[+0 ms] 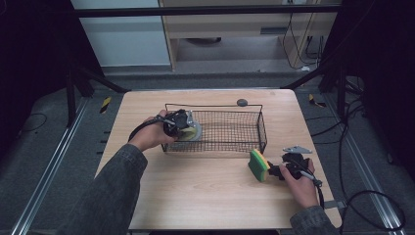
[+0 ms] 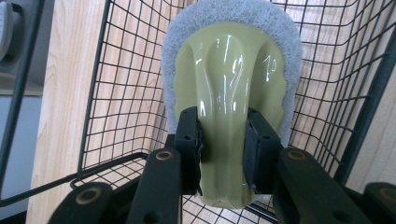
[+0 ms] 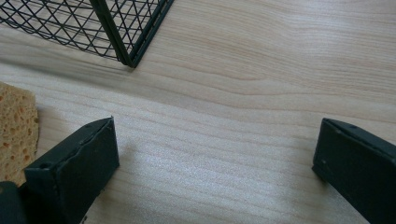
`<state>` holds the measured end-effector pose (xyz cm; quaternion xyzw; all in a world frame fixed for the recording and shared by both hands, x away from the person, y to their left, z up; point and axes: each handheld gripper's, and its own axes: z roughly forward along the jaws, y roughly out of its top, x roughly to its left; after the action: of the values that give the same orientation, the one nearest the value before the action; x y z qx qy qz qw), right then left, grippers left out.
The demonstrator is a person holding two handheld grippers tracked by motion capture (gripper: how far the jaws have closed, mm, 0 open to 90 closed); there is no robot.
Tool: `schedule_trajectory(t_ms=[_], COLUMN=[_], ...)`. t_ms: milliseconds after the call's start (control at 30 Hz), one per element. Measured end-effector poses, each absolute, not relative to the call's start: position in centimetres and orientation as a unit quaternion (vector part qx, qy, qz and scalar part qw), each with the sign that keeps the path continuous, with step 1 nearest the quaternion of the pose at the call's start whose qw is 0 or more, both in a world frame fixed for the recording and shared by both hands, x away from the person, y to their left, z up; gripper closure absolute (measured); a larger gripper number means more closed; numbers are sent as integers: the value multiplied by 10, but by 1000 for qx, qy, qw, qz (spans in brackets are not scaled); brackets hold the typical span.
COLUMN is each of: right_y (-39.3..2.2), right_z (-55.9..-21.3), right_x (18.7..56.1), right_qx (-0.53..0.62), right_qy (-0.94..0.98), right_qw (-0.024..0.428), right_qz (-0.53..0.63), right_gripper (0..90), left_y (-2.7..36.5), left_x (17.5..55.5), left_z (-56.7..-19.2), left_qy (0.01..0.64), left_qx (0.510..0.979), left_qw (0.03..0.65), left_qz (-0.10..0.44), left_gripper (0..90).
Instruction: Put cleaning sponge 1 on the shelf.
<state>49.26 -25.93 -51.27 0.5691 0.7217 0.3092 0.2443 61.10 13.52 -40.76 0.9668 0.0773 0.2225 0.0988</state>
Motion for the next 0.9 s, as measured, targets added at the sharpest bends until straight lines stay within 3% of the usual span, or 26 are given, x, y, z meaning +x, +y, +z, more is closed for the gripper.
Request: schedule_trajectory(t_ms=[467,800,900], right_y=[-259,-259,-259], right_z=[-513,-513,-513], right_x=[493,493,493], right_qx=[570,570,570], right_qy=[721,721,721], right_qw=[244,244,244], right_qz=[309,308,308], right_gripper=[4,4,4], left_y=[137,140,140], left_x=[607,597,594], left_z=[-399,-377,-373], left_qy=[85,120,131], left_qx=[963,942,935], left_qw=[127,191,211], left_qz=[222,247,253], left_gripper=[706,592,517])
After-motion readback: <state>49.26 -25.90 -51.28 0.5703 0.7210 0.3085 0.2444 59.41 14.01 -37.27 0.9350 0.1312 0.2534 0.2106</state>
